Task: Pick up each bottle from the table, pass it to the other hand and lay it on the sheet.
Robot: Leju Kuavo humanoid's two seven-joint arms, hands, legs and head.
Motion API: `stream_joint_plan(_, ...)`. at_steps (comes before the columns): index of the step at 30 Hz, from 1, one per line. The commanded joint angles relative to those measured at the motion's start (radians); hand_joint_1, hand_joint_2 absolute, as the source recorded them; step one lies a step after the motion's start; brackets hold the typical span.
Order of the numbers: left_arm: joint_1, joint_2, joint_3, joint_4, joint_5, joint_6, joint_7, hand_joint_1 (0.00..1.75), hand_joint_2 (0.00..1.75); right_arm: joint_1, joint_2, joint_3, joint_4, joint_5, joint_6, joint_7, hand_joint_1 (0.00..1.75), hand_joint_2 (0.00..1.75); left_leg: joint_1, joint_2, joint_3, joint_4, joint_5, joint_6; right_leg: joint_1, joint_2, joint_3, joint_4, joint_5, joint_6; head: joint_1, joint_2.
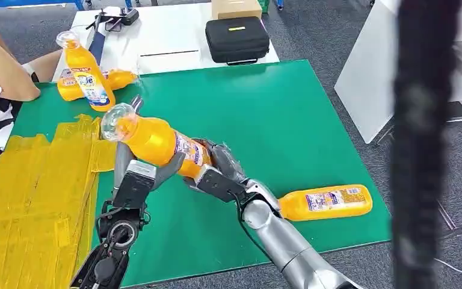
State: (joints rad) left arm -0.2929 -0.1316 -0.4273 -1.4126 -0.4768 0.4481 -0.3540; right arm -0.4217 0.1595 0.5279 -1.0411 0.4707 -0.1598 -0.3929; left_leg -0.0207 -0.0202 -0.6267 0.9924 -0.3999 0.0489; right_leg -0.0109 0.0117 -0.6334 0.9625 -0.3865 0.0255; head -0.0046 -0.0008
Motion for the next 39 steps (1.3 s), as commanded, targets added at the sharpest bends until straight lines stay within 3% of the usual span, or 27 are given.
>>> stream_joint_plan(1, -0.056, 0.0, 0.074, 0.068, 0.331, -0.259, -0.022, 0.96, 1.75, -0.04, -0.022, 0.106, 0.064, -0.003, -0.008, -0.019, 1.75, 1.75, 0.001, 0.001, 0.004, 0.0, -0.001, -0.003, 0.001, -0.001, 0.004, -0.001, -0.001, -0.001, 0.0, 0.0)
stream_joint_plan(2, -0.056, 0.002, 0.079, 0.068, 0.382, -0.304, -0.017, 1.31, 1.75, -0.04, -0.024, 0.108, 0.062, -0.003, -0.01, -0.018, 1.75, 1.75, 0.002, 0.001, 0.007, 0.001, -0.003, -0.004, 0.002, -0.001, 0.007, 0.0, -0.003, -0.001, 0.0, 0.0)
stream_joint_plan(3, -0.057, 0.003, 0.083, 0.071, 0.419, -0.336, -0.01, 1.31, 1.75, -0.041, -0.025, 0.109, 0.061, -0.004, -0.012, -0.017, 1.75, 1.75, 0.002, 0.001, 0.007, 0.0, -0.003, -0.004, 0.002, -0.001, 0.007, -0.001, -0.002, -0.001, 0.0, 0.0)
stream_joint_plan(5, -0.063, 0.007, 0.092, 0.089, 0.526, -0.43, 0.007, 1.75, 1.75, -0.038, -0.029, 0.113, 0.055, 0.001, -0.023, -0.012, 1.75, 1.75, 0.002, 0.001, 0.007, 0.001, -0.003, -0.004, 0.002, -0.001, 0.008, 0.0, -0.003, -0.001, 0.0, 0.0)
stream_joint_plan(8, -0.073, 0.011, 0.095, 0.129, 0.616, -0.507, 0.025, 1.75, 1.75, -0.039, -0.029, 0.12, 0.055, 0.002, -0.021, -0.008, 1.75, 1.75, 0.002, 0.002, 0.007, 0.001, -0.003, -0.004, 0.002, -0.001, 0.008, 0.0, -0.003, -0.001, 0.0, 0.0)
stream_joint_plan(16, -0.074, 0.011, 0.093, 0.129, 0.624, -0.513, 0.025, 1.75, 1.75, -0.041, -0.028, 0.121, 0.057, 0.002, -0.021, -0.008, 1.75, 1.75, 0.001, 0.0, 0.003, -0.001, -0.001, -0.002, 0.001, -0.001, 0.003, -0.001, -0.001, -0.001, 0.0, 0.0)
stream_joint_plan(18, -0.075, 0.009, 0.091, 0.136, 0.633, -0.517, 0.026, 1.75, 1.75, -0.04, -0.028, 0.122, 0.058, 0.002, -0.022, -0.005, 1.75, 1.75, 0.003, 0.002, 0.011, 0.002, -0.005, -0.005, 0.003, -0.001, 0.011, 0.001, -0.005, -0.001, 0.0, 0.0)
stream_joint_plan(19, -0.074, 0.005, 0.093, 0.138, 0.636, -0.512, 0.024, 1.75, 1.75, -0.037, -0.028, 0.122, 0.058, 0.002, -0.024, -0.003, 1.75, 1.75, 0.001, 0.0, 0.005, 0.0, -0.002, -0.003, 0.001, -0.001, 0.005, -0.001, -0.002, -0.001, 0.0, 0.0)
stream_joint_plan(22, -0.064, -0.002, 0.105, 0.129, 0.646, -0.499, 0.008, 1.75, 1.75, -0.028, -0.027, 0.12, 0.059, 0.004, -0.026, 0.003, 1.75, 1.75, 0.001, 0.0, 0.004, -0.001, -0.001, -0.002, 0.001, -0.001, 0.004, -0.001, -0.001, -0.001, 0.0, 0.0)
stream_joint_plan(23, -0.061, -0.002, 0.108, 0.124, 0.646, -0.494, 0.004, 1.75, 1.75, -0.026, -0.026, 0.118, 0.061, 0.005, -0.026, 0.004, 1.75, 1.75, 0.003, 0.001, 0.012, 0.002, -0.006, -0.006, 0.003, -0.002, 0.012, 0.001, -0.006, -0.002, 0.0, 0.0)
stream_joint_plan(27, -0.057, -0.002, 0.115, 0.11, 0.648, -0.479, -0.001, 1.75, 1.75, -0.025, -0.027, 0.109, 0.052, 0.005, -0.029, 0.003, 1.75, 1.75, 0.001, 0.0, 0.008, 0.0, -0.003, -0.003, 0.002, -0.002, 0.008, -0.001, -0.003, -0.001, 0.0, 0.0)
stream_joint_plan(28, -0.056, -0.003, 0.12, 0.103, 0.639, -0.459, -0.007, 1.75, 1.75, -0.021, -0.029, 0.102, 0.038, 0.007, -0.043, 0.002, 1.47, 1.75, 0.001, 0.0, 0.006, -0.001, -0.002, -0.003, 0.002, -0.002, 0.006, -0.001, -0.002, -0.001, 0.0, 0.0)
stream_joint_plan(29, -0.054, -0.001, 0.122, 0.099, 0.627, -0.442, -0.013, 1.75, 1.75, -0.019, -0.031, 0.098, 0.027, 0.008, -0.051, 0.001, 0.05, 1.75, 0.002, 0.0, 0.007, 0.001, -0.003, -0.004, 0.002, -0.002, 0.008, 0.0, -0.003, -0.001, 0.0, 0.0)
stream_joint_plan(35, -0.066, 0.011, 0.171, 0.085, 0.134, 0.04, -0.064, 1.75, 1.75, 0.012, -0.117, 0.086, -0.226, 0.134, -0.12, 0.064, 0.0, 1.75, 0.002, 0.0, 0.006, 0.002, -0.004, -0.004, 0.002, -0.003, 0.006, 0.001, -0.004, -0.001, 0.0, 0.0)
stream_joint_plan(37, -0.075, 0.024, 0.193, 0.108, 0.06, 0.08, -0.05, 1.75, 1.75, 0.024, -0.145, 0.073, -0.297, 0.11, -0.082, 0.097, 0.0, 1.75, 0.002, -0.001, 0.007, 0.002, -0.004, -0.004, 0.002, -0.003, 0.007, 0.002, -0.004, -0.001, -0.001, 0.0)
stream_joint_plan(39, -0.091, 0.051, 0.198, 0.161, -0.136, 0.172, -0.009, 1.75, 1.75, 0.052, -0.169, 0.041, -0.352, -0.038, 0.027, 0.113, 0.0, 1.75, 0.001, -0.001, 0.004, 0.0, -0.001, -0.002, 0.001, -0.003, 0.004, 0.0, -0.002, -0.001, 0.0, 0.0)
